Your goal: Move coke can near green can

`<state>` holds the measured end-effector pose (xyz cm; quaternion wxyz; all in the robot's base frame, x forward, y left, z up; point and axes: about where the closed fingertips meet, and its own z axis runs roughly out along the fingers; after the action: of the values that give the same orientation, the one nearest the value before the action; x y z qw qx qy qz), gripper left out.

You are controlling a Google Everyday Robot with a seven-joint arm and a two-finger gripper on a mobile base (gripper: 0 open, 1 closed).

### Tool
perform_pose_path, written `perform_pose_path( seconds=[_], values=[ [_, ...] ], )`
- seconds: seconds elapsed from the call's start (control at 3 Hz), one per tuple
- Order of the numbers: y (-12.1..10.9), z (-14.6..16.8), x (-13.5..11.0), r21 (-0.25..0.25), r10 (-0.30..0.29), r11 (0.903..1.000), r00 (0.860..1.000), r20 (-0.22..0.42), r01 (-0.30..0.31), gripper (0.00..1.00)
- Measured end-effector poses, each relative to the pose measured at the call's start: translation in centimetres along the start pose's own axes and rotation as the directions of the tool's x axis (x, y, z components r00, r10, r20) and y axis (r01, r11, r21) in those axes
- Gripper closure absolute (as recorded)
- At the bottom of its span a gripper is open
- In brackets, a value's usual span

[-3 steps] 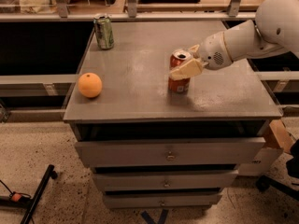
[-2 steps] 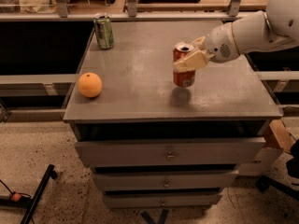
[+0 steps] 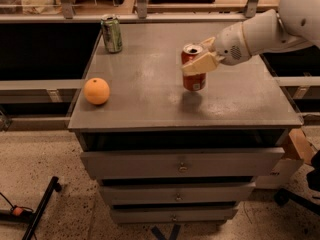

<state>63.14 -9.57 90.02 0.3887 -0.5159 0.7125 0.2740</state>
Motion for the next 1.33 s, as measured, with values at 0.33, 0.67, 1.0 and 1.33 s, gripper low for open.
perform_pose_path(
  seconds=[0.33, 0.67, 1.0, 1.33],
  values=[
    [-2.3, 2.1, -1.1, 0.003, -0.031, 0.9995, 0.998, 0.059, 0.031, 1.00],
    [-5.4, 5.4, -2.5, 0.001, -0.044, 0.9990, 0.993, 0.111, 0.044, 1.00],
    [-7.9, 9.0, -4.6, 0.010, -0.066, 0.9978, 0.981, 0.184, 0.066, 1.00],
    [-8.7, 11.2, -7.8, 0.018, -0.106, 0.9943, 0.963, 0.247, 0.105, 1.00]
  ],
)
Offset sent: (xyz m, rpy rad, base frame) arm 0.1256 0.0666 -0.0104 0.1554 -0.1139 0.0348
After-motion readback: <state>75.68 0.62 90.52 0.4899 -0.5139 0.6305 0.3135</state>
